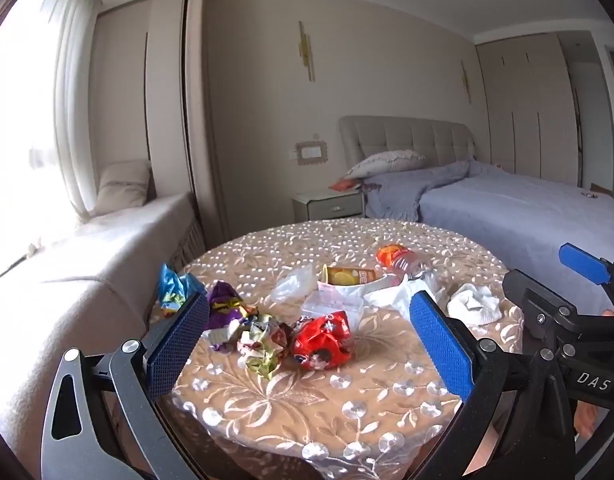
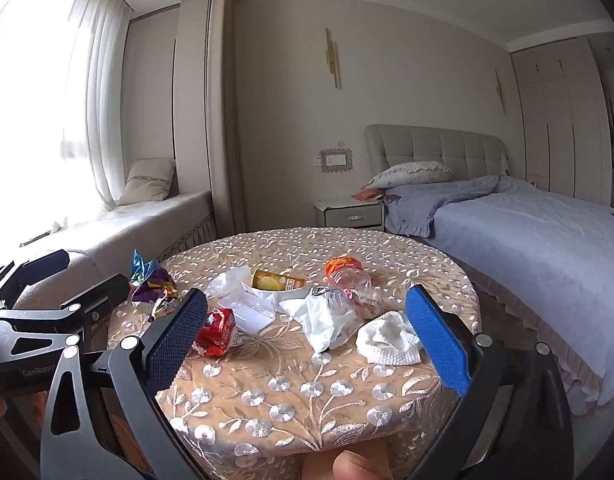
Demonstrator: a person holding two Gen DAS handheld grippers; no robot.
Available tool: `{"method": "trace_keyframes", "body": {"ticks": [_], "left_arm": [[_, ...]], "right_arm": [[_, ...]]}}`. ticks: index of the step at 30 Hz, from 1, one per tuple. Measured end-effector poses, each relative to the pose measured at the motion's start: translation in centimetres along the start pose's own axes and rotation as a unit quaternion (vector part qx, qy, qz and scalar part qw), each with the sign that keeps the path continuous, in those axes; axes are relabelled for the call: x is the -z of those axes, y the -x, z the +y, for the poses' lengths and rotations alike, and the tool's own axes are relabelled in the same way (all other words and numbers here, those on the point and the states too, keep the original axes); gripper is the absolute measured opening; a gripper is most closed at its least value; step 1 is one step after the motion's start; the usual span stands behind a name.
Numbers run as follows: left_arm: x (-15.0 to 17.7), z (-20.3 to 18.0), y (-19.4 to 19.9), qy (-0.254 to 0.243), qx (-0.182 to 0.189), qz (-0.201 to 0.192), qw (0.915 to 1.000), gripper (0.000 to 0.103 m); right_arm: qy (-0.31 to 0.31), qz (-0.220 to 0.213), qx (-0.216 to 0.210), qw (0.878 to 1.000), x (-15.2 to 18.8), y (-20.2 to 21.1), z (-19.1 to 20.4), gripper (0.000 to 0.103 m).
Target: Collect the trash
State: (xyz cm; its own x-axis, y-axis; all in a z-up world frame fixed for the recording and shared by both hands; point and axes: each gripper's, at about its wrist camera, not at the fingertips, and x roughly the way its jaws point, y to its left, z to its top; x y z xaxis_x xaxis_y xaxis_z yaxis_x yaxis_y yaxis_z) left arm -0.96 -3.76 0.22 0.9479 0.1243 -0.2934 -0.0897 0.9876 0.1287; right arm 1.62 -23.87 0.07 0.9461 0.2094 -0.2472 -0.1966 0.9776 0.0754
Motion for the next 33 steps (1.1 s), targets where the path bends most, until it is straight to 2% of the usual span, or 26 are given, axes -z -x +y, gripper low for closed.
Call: {"method": "trace_keyframes", "body": {"ticks": [4,11,33], "left_arm": [[-0.1,0.2,-0.2,0.012,0.008,0.008,0.9999,0.098],[-0.2,-0.3,-0.4,0.005,0.000,0.016,0.9999,0.098],[0.4,-0.3,-1.4,0.009,0.005,0.032,0.9994,0.098]], "right_arm": [[0.001,0.002,0.001,1.000,0.3,-0.4,-0.2,0.099],[-0.003,0.004,0.001,1.000,0.5,-0.6,-0.5,0.099],[-0.011,0.005,-0.001,1.000,0.7,-0.5,-0.9,0.099]]}}
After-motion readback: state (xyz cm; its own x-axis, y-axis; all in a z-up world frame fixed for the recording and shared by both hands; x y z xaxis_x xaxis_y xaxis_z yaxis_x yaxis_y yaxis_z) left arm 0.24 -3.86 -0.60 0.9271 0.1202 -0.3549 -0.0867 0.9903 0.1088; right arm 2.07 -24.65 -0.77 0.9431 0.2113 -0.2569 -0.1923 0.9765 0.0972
